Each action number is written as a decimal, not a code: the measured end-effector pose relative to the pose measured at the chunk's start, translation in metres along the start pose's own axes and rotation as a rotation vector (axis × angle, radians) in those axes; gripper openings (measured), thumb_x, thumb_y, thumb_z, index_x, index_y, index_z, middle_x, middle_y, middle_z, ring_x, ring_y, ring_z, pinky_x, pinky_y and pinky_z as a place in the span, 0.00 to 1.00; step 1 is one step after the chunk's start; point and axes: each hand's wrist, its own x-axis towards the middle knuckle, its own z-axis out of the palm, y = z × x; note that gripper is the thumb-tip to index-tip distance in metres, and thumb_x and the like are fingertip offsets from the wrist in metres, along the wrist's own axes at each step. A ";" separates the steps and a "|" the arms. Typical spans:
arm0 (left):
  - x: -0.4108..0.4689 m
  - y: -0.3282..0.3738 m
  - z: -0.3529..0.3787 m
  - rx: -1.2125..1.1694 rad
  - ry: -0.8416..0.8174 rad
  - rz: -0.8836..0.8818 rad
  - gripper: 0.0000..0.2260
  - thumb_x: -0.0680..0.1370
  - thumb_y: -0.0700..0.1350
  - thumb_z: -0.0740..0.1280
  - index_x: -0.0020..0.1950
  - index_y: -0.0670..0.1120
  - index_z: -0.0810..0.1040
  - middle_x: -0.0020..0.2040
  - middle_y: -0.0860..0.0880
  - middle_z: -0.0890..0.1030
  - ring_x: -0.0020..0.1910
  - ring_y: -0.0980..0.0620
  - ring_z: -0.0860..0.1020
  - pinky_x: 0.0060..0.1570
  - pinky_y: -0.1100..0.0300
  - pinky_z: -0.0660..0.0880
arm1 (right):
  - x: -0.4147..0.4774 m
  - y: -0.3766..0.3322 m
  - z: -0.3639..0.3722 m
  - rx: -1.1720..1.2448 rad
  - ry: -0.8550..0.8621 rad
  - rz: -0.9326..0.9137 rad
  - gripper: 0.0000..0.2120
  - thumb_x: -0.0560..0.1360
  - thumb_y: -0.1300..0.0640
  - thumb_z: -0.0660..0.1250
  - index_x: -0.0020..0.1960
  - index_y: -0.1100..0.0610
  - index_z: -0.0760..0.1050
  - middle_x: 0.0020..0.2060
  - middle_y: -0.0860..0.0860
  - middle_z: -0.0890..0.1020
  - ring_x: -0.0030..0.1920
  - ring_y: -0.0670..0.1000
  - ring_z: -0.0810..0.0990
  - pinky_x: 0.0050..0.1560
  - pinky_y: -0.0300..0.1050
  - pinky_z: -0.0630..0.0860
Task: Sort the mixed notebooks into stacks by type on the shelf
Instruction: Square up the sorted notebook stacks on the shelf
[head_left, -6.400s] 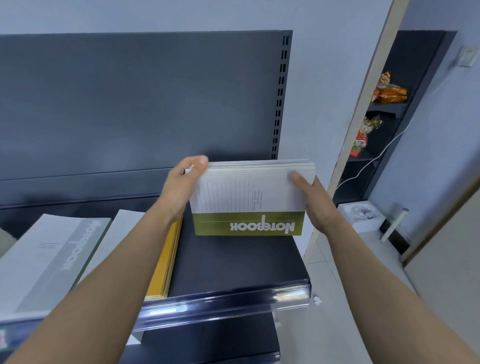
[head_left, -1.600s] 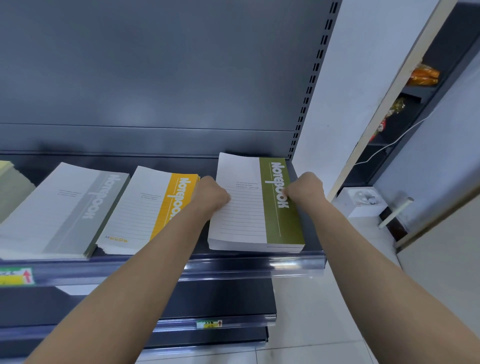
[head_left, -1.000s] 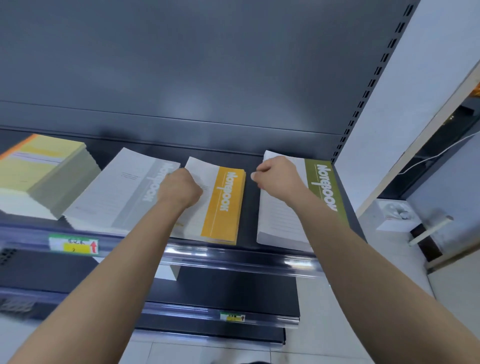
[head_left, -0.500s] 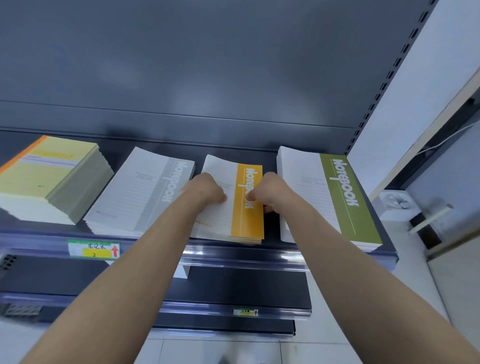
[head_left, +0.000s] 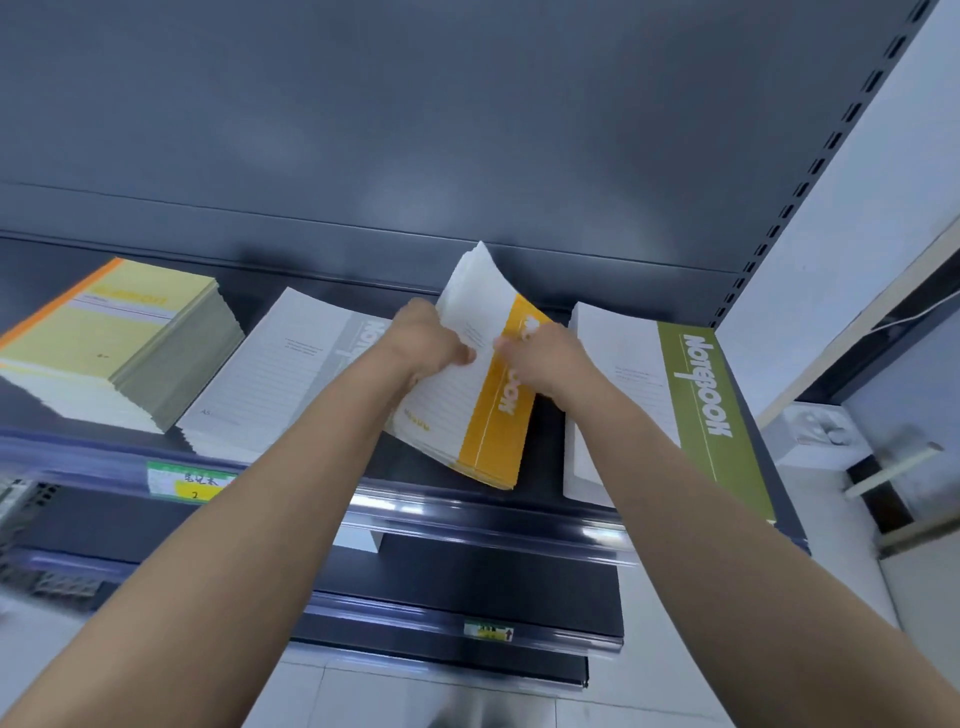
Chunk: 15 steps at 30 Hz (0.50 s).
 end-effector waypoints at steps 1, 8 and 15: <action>0.001 0.007 -0.004 0.065 0.032 0.071 0.22 0.72 0.44 0.73 0.60 0.41 0.67 0.54 0.46 0.72 0.52 0.45 0.74 0.41 0.59 0.70 | 0.004 -0.005 -0.005 0.088 0.065 -0.033 0.18 0.76 0.43 0.59 0.44 0.59 0.71 0.40 0.54 0.77 0.46 0.56 0.77 0.41 0.45 0.75; 0.016 0.052 -0.031 0.530 0.090 0.483 0.18 0.72 0.43 0.71 0.55 0.44 0.65 0.47 0.47 0.73 0.46 0.45 0.72 0.42 0.55 0.68 | 0.022 -0.016 -0.048 0.605 0.176 -0.213 0.26 0.74 0.38 0.60 0.65 0.53 0.69 0.55 0.45 0.77 0.55 0.44 0.76 0.53 0.40 0.71; 0.057 0.063 -0.038 0.700 0.080 0.697 0.18 0.73 0.42 0.69 0.59 0.47 0.66 0.45 0.52 0.73 0.43 0.47 0.71 0.41 0.57 0.65 | 0.029 -0.020 -0.048 0.795 0.275 -0.213 0.12 0.74 0.47 0.68 0.48 0.54 0.70 0.36 0.40 0.75 0.30 0.32 0.74 0.37 0.31 0.70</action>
